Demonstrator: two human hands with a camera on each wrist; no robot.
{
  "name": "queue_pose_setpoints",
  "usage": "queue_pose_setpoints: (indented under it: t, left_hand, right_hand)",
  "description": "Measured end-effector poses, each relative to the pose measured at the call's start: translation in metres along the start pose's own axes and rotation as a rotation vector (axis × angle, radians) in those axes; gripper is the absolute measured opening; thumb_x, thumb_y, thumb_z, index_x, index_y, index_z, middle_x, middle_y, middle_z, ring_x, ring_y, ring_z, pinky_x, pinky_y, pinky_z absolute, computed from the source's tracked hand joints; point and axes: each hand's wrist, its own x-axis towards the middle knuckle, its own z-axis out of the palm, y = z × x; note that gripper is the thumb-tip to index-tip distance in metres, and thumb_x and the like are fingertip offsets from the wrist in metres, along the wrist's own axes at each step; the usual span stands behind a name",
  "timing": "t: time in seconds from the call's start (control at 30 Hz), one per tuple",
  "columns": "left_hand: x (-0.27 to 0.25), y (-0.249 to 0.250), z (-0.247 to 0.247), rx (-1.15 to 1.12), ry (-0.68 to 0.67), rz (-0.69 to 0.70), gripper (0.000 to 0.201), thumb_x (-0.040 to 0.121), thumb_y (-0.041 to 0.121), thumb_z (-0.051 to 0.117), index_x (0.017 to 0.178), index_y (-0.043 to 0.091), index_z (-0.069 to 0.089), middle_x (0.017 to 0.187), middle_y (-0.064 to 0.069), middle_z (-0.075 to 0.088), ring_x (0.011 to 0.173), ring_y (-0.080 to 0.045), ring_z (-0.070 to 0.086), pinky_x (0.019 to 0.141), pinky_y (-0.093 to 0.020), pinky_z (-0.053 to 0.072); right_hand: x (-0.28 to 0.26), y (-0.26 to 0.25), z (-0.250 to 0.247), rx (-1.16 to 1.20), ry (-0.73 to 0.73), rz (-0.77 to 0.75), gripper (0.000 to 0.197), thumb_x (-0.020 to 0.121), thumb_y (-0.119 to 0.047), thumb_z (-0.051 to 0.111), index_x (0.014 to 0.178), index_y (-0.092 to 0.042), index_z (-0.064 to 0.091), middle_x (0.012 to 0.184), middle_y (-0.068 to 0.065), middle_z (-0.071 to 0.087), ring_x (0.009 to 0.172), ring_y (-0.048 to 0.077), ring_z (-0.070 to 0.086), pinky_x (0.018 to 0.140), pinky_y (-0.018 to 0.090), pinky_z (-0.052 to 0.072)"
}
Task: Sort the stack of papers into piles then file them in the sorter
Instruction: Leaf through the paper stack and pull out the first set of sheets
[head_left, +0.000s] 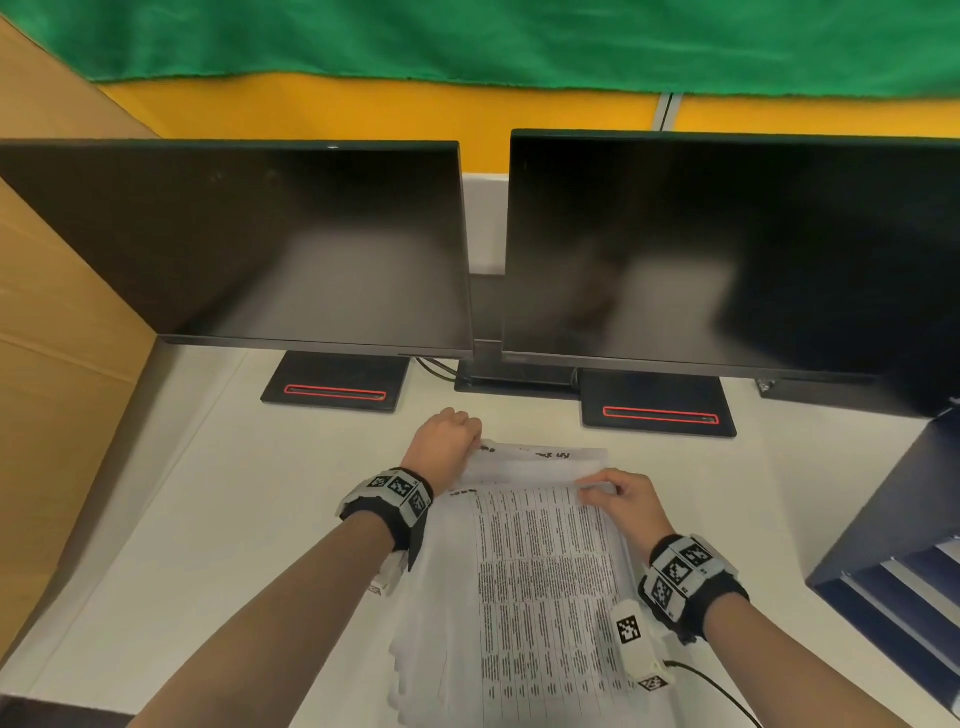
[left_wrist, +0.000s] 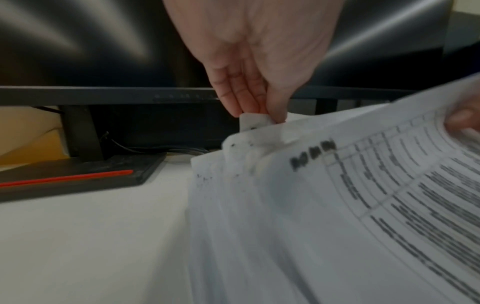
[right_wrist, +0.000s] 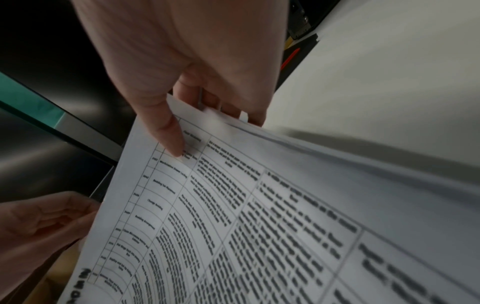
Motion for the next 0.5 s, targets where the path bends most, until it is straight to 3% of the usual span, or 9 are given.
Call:
queue_pose_setpoints:
  t: [0.07,0.13,0.2,0.23,0.33,0.43,0.5]
  left_hand:
    - [0.000,-0.005,-0.005,0.028,-0.011,0.011,0.019,0.096,0.021,0.045,0.099,0.009,0.059,0.094,-0.008,0.062,0.090,-0.023,0.053,0.076,-0.031,0.040]
    - [-0.001,-0.008,-0.011,0.135,0.001,0.040,0.005,0.086,0.018,0.064,0.087,0.013,0.064,0.082,-0.005,0.064,0.078,-0.023,0.055,0.068,-0.032,0.044]
    - [-0.005,-0.008,-0.016,0.165,0.047,0.049,0.013,0.071,0.017,0.079,0.076,0.016,0.067,0.074,-0.001,0.062,0.068,-0.020,0.056,0.060,-0.031,0.046]
    - [-0.006,-0.006,-0.019,0.131,0.086,0.063,0.016,0.070,0.016,0.079,0.079,0.016,0.067,0.080,-0.002,0.063,0.072,-0.021,0.057,0.062,-0.032,0.047]
    - [-0.013,0.007,-0.045,-0.099,0.201,0.033,0.010,0.087,0.017,0.061,0.095,0.013,0.058,0.094,-0.004,0.061,0.084,-0.022,0.056,0.076,-0.033,0.045]
    - [-0.017,0.009,-0.082,-0.433,0.324,-0.212,0.009,0.098,0.021,0.041,0.097,0.015,0.047,0.079,-0.002,0.060,0.067,-0.018,0.056,0.064,-0.033,0.043]
    - [-0.019,-0.002,-0.110,-0.561,0.534,-0.282,0.007,0.099,0.019,0.039,0.095,0.017,0.045,0.070,0.002,0.055,0.057,-0.008,0.050,0.057,-0.028,0.035]
  right_hand:
    - [0.002,-0.002,-0.003,0.007,-0.011,0.009,0.010,0.076,0.000,0.070,0.082,-0.008,0.073,0.090,0.011,0.071,0.090,0.027,0.064,0.088,0.036,0.050]
    - [0.002,-0.003,-0.003,0.019,-0.035,0.023,0.009,0.077,0.000,0.070,0.079,-0.008,0.073,0.085,0.012,0.070,0.087,0.031,0.066,0.086,0.040,0.052]
    - [0.002,-0.004,0.000,0.028,-0.057,0.029,0.007,0.078,0.000,0.069,0.079,-0.007,0.071,0.085,0.014,0.070,0.085,0.031,0.067,0.084,0.042,0.054]
    - [0.002,-0.004,0.001,0.032,-0.061,0.031,0.006,0.079,0.000,0.068,0.082,-0.004,0.071,0.088,0.016,0.070,0.085,0.031,0.067,0.085,0.044,0.054]
    - [0.004,-0.002,0.004,0.021,-0.069,0.052,0.012,0.083,-0.004,0.065,0.094,0.001,0.068,0.096,0.021,0.071,0.089,0.034,0.068,0.085,0.046,0.055]
    - [0.005,-0.001,0.005,0.002,-0.089,0.067,0.011,0.085,-0.006,0.064,0.093,-0.001,0.068,0.096,0.021,0.071,0.090,0.036,0.068,0.085,0.047,0.055]
    - [0.004,-0.001,0.005,0.009,-0.101,0.084,0.008,0.085,-0.005,0.063,0.091,-0.006,0.069,0.095,0.018,0.071,0.089,0.032,0.068,0.086,0.045,0.055]
